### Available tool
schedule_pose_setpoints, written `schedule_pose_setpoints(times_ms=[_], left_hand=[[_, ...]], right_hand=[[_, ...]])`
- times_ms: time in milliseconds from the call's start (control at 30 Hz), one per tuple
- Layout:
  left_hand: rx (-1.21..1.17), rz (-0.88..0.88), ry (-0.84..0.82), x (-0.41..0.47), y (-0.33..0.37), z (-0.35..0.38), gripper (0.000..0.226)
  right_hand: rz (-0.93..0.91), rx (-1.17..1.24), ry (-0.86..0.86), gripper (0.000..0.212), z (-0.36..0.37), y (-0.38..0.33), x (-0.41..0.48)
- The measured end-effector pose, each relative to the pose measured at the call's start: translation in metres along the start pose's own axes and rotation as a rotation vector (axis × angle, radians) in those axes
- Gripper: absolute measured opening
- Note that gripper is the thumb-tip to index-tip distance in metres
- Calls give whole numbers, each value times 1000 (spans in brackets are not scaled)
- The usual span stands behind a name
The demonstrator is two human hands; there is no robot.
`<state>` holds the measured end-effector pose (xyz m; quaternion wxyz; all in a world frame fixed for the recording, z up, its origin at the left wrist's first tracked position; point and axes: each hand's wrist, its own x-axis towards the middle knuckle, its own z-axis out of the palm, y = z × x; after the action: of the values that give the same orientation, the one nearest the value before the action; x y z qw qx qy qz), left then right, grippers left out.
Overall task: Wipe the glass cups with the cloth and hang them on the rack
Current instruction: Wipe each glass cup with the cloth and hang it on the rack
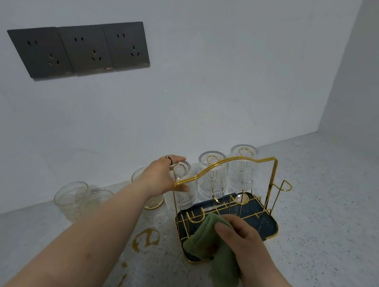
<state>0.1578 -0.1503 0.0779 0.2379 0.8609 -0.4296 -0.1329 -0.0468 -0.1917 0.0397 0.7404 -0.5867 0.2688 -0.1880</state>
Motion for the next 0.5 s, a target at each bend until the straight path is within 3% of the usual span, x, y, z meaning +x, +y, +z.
schedule_pose_setpoints(times_ms=[500], left_hand=[[-112,17,-6,2,-11,-5,79]], right_hand=[[-2,7,-13,21,8,-1,1]])
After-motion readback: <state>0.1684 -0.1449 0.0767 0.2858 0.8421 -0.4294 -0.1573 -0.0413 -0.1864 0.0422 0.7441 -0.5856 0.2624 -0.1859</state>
